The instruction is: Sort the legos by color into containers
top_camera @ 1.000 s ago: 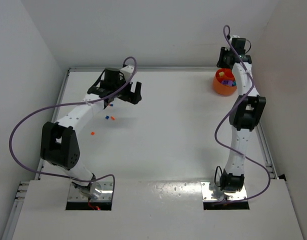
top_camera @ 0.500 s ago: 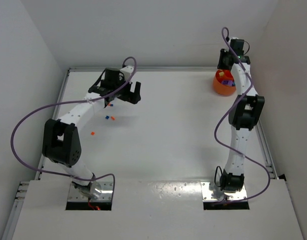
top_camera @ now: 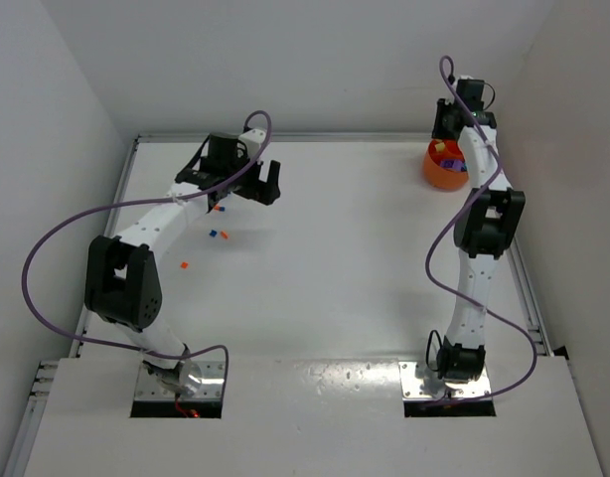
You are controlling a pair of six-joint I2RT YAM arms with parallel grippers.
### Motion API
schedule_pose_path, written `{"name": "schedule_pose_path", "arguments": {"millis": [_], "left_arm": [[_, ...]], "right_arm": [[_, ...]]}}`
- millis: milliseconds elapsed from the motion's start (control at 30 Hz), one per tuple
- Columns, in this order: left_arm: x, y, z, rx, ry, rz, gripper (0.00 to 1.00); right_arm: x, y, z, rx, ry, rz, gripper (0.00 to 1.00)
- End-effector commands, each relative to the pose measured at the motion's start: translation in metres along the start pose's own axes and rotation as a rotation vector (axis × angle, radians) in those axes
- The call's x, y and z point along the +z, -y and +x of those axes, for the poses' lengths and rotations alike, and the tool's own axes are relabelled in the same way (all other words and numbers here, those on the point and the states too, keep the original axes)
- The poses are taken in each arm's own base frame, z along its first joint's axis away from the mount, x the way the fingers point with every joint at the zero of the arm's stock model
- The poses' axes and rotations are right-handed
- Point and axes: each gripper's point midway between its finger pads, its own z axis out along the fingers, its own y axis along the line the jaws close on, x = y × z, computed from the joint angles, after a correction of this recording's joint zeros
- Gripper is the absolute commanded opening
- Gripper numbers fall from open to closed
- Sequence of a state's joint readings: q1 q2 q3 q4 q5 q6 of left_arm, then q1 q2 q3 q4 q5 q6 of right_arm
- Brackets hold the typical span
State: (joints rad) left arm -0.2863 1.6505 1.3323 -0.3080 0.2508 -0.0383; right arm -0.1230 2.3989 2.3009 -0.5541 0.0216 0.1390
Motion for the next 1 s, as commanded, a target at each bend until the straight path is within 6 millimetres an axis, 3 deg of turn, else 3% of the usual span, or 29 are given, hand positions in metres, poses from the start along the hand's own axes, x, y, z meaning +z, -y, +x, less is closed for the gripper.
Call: {"name": "schedule_pose_path", "arguments": {"millis": [0, 367, 500, 567, 733, 867, 967], "left_arm": [[-0.007, -0.001, -0.021, 0.007, 0.05, 0.009, 1.0], [-0.007, -0.001, -0.021, 0.007, 0.05, 0.009, 1.0], [-0.004, 0.0, -0.018, 0.005, 0.041, 0.018, 1.0], [-0.004, 0.0, -0.018, 0.005, 0.041, 0.018, 1.0], [-0.004, 0.0, -0.018, 0.005, 0.041, 0.018, 1.0], [-0.004, 0.001, -0.018, -0.004, 0.041, 0.018, 1.0], [-0.005, -0.008, -0.017, -0.02, 0.041, -0.015, 1.0]], "right_arm": [[0.004, 0.006, -0.012, 0.013, 0.043, 0.021, 0.08], [0.008, 0.01, -0.007, 0.014, 0.034, 0.04, 0.13], [0.012, 0.019, -0.003, 0.019, 0.025, 0.065, 0.21], [0.011, 0.02, -0.003, 0.02, 0.025, 0.075, 0.34], [0.011, 0.02, -0.003, 0.02, 0.025, 0.075, 0.49], [0.008, 0.019, -0.007, 0.02, 0.034, 0.065, 0.52], [-0.003, 0.011, -0.023, 0.028, 0.068, 0.022, 0.52]]}}
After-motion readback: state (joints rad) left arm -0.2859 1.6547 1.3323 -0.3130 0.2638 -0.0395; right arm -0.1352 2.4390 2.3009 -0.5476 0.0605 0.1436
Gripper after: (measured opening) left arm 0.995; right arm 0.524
